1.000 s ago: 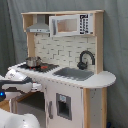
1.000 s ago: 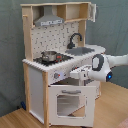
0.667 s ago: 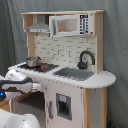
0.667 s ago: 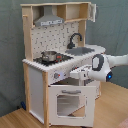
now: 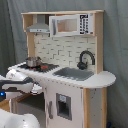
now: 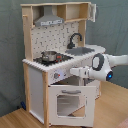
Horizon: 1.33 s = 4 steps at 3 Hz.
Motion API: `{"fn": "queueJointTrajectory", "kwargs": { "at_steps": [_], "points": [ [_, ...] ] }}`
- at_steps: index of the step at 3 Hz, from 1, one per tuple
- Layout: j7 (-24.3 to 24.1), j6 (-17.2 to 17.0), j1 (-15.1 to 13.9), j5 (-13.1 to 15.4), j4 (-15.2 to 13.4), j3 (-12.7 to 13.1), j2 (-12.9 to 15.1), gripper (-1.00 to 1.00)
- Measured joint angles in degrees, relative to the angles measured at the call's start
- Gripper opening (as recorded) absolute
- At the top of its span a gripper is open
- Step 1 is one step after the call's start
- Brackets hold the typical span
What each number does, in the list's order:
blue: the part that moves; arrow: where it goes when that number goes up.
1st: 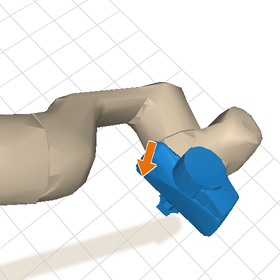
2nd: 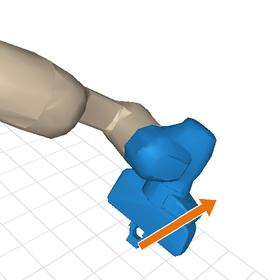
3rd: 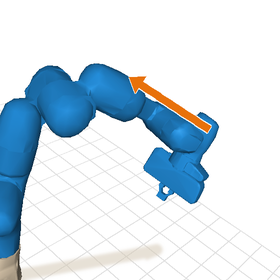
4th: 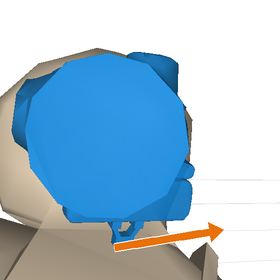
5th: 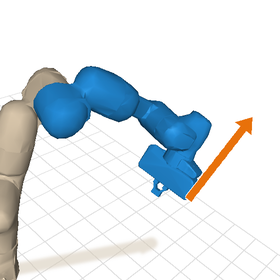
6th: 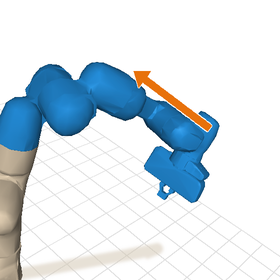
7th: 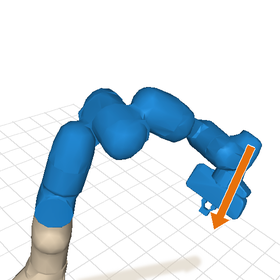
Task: Play with the kitchen
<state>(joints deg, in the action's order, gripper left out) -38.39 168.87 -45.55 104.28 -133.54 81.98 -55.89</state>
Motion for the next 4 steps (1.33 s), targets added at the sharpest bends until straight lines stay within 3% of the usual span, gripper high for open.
{"fn": "queueJointTrajectory", "kwargs": {
  "at_steps": [4],
  "points": [
    [-25.5,0.0,0.2,0.0,-0.2,0.0,0.0,-1.0]
  ]
}}
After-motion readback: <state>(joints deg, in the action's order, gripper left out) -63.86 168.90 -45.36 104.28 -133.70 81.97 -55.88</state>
